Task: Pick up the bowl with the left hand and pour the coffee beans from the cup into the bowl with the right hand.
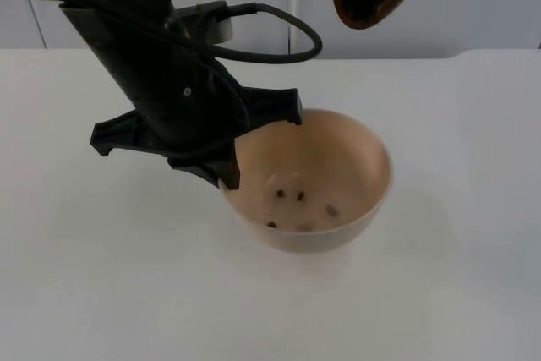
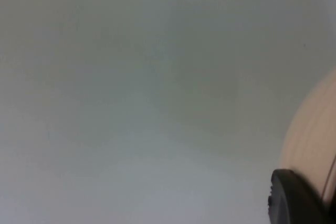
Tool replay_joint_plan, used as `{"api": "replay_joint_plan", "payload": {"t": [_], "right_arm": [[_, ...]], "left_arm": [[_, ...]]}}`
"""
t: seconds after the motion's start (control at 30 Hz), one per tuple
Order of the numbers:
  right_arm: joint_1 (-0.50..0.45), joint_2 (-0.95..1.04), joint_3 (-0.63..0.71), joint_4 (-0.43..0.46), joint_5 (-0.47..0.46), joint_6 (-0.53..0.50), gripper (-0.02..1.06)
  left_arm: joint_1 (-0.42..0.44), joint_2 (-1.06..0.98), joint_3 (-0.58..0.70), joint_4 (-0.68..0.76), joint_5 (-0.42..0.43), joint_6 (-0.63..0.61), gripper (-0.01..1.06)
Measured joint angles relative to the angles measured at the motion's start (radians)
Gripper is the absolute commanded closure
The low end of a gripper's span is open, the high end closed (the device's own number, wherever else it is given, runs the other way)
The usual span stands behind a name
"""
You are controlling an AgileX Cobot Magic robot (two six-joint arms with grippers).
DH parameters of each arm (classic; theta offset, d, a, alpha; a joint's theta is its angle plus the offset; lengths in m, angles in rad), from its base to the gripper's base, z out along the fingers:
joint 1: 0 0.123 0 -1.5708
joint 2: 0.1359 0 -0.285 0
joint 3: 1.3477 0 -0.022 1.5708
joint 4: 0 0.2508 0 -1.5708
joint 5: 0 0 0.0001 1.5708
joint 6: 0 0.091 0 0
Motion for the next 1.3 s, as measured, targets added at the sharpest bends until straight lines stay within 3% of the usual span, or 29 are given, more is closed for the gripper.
{"api": "replay_joint_plan", "payload": {"t": [0.27,1.07,1.3], "right_arm": [[0.013,0.042,0.000,-0.036,0.009,0.000,1.04],[0.089,0.061,0.074,-0.256,0.020,0.080,1.04],[0.090,0.061,0.074,-0.256,0.020,0.082,1.04]], "left_arm": [[0.000,0.000,0.000,0.000,0.002,0.000,1.05],[0.000,0.000,0.000,-0.002,0.002,0.000,1.05],[0.000,0.000,0.000,-0.002,0.002,0.000,1.05]]}}
